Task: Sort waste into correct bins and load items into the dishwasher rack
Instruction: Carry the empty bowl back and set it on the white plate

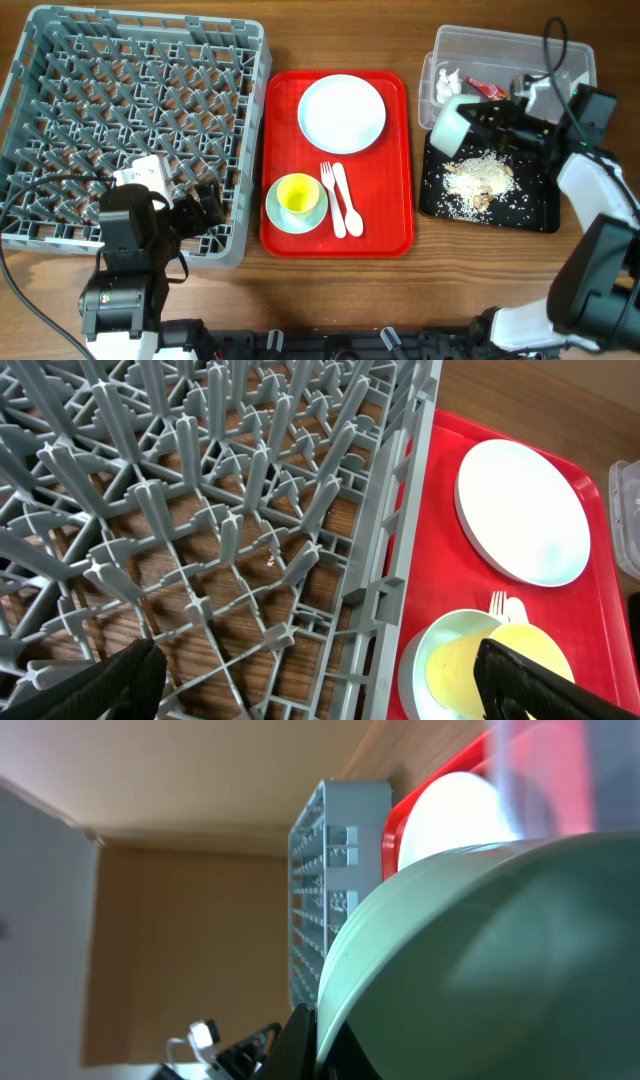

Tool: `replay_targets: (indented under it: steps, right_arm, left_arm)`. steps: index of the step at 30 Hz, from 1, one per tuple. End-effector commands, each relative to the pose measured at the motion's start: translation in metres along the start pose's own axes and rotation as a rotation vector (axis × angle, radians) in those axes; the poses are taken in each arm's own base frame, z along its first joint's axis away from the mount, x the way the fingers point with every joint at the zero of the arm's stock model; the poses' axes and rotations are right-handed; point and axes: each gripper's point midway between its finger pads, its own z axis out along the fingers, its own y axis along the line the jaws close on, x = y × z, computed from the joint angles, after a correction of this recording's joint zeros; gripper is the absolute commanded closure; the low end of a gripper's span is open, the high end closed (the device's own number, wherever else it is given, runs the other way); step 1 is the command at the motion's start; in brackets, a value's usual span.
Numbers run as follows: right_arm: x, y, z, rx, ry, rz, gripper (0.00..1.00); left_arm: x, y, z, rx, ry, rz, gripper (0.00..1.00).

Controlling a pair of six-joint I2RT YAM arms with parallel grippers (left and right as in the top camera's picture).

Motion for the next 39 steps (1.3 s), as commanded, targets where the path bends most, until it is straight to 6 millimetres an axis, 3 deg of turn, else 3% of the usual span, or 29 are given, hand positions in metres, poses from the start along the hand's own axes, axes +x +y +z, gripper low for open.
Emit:
replay_targets:
  steps: [1,7,14,17,22,26,31,35,39]
  right_arm:
    - [0.013,0.032,0.016,0.045,-0.005,-0.17,0.96]
    - [0.035,0.046,0.044,0.192,-0.025,-0.284,0.96]
    - [0.059,0.019,0.069,0.487,0.021,-0.502,0.96]
    - [0.062,0.013,0.075,0.591,0.034,-0.621,0.96]
    - [0.055,0.027,0.085,0.781,0.021,-0.948,0.96]
    - [0.07,0.048,0.114,0.73,0.095,-1.289,0.96]
    - [0.081,0.057,0.145,0.654,0.092,-1.382,0.96]
    - [0.086,0.042,0.17,0.632,0.12,-1.394,0.96]
    - [0.092,0.01,0.195,0.635,0.172,-1.389,0.95]
  left_arm:
    - [-0.008,-0.002,-0.004,-0.001,-0.026,0.022,0.0]
    - [-0.008,-0.002,-0.004,-0.001,-0.026,0.022,0.0]
    - [-0.008,-0.002,-0.004,-0.001,-0.026,0.022,0.0]
    - [-0.008,-0.002,-0.004,-0.001,-0.026,0.022,0.0]
    - [-0.008,-0.002,-0.004,-0.001,-0.026,0.022,0.0]
    - [-0.008,-0.002,-0.004,-0.001,-0.026,0.022,0.0]
    - [-0.008,-0.002,-0.004,-0.001,-0.026,0.022,0.0]
    - [-0.008,-0.002,-0.004,-0.001,-0.026,0.022,0.0]
    - [-0.008,-0.002,-0.004,-0.001,-0.026,0.022,0.0]
